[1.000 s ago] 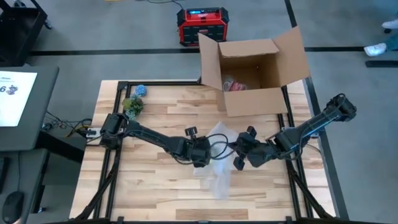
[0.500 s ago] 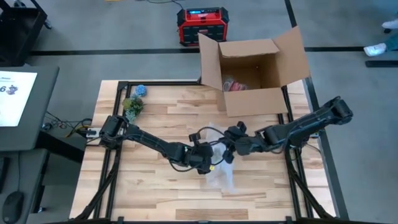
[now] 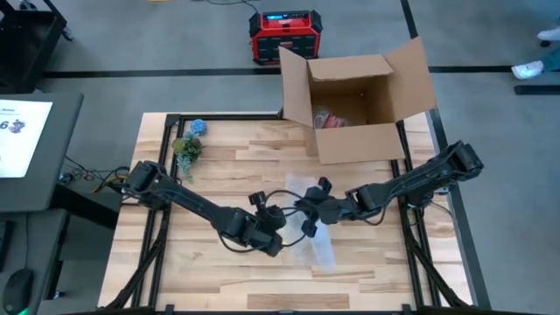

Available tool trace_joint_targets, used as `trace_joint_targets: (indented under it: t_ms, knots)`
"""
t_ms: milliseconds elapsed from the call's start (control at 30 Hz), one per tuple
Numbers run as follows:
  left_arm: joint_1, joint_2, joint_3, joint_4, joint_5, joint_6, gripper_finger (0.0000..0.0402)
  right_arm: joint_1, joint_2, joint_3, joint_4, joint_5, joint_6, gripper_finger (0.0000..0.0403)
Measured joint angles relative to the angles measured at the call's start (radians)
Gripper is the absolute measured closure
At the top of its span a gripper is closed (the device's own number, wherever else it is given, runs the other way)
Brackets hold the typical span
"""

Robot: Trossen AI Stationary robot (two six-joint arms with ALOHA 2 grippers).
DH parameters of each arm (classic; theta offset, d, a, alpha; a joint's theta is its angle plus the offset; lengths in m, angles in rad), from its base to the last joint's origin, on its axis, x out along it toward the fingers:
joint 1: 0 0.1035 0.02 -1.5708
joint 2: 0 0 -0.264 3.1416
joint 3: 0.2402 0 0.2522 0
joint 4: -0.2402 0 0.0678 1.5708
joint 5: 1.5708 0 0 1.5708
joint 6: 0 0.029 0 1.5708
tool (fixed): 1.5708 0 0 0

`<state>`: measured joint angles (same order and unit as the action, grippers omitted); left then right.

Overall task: Wrap mug
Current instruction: Wrap the white patterned mug in the bubble wrap

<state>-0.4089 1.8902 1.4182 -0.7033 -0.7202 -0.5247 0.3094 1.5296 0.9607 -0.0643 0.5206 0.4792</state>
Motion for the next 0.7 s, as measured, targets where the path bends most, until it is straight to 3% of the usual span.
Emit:
trace_joint_targets:
  t_ms: [100,367,700]
  knots:
    - [-0.003,0.034,-0.007,0.021,-0.02,-0.015,0.0402,-0.019,0.017,0.001,0.006,-0.003,-0.01,0.031]
    - [-0.036,0.035,-0.079,0.169,-0.102,-0.015,0.0402,-0.045,0.118,0.0,0.069,-0.153,-0.047,0.0199]
    - [-0.125,-0.001,-0.076,0.203,-0.219,-0.009,0.0402,-0.035,0.067,0.007,0.13,-0.214,-0.089,0.0175]
